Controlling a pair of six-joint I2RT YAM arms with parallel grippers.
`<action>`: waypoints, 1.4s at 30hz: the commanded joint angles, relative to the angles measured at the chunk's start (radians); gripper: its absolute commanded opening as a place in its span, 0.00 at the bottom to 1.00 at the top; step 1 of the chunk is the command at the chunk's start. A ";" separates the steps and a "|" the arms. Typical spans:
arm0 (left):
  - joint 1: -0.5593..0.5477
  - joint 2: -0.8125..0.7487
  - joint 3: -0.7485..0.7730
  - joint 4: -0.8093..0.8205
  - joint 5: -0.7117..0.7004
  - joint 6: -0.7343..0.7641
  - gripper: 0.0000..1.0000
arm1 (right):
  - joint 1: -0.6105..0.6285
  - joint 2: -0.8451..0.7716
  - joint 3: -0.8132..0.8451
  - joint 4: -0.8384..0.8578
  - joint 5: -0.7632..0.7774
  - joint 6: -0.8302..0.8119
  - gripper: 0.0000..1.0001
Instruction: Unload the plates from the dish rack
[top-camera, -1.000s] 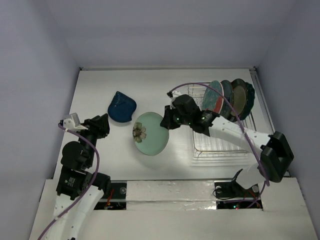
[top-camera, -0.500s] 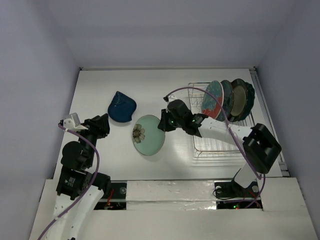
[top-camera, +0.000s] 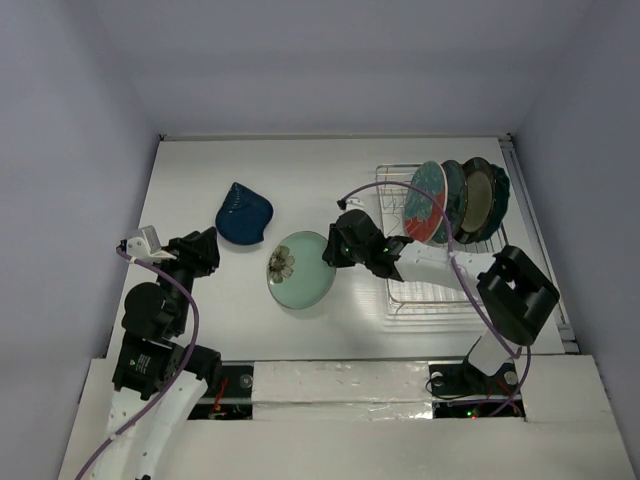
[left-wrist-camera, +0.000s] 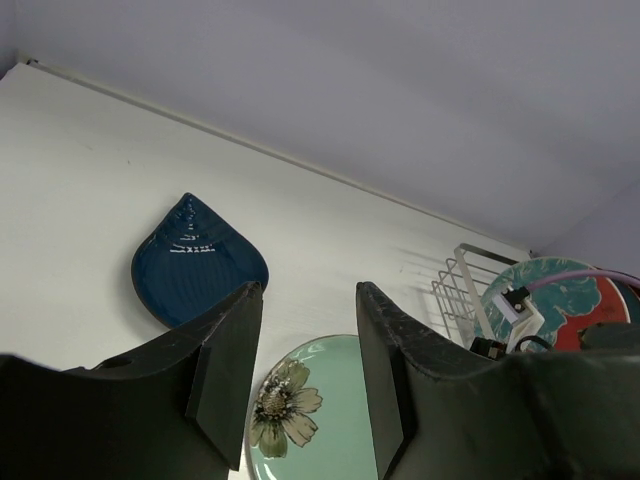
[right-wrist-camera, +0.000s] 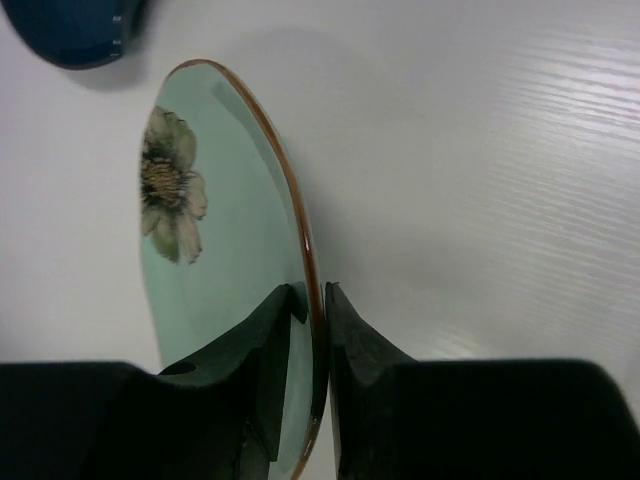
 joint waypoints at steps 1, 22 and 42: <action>-0.005 0.012 -0.004 0.040 0.004 -0.004 0.39 | 0.001 0.033 -0.032 0.037 0.126 0.010 0.26; -0.005 -0.019 0.001 0.029 0.004 -0.002 0.39 | 0.001 0.149 -0.032 -0.050 0.189 0.017 0.54; -0.005 -0.020 0.005 0.007 0.004 -0.014 0.00 | -0.028 -0.413 0.101 -0.369 0.440 -0.114 0.00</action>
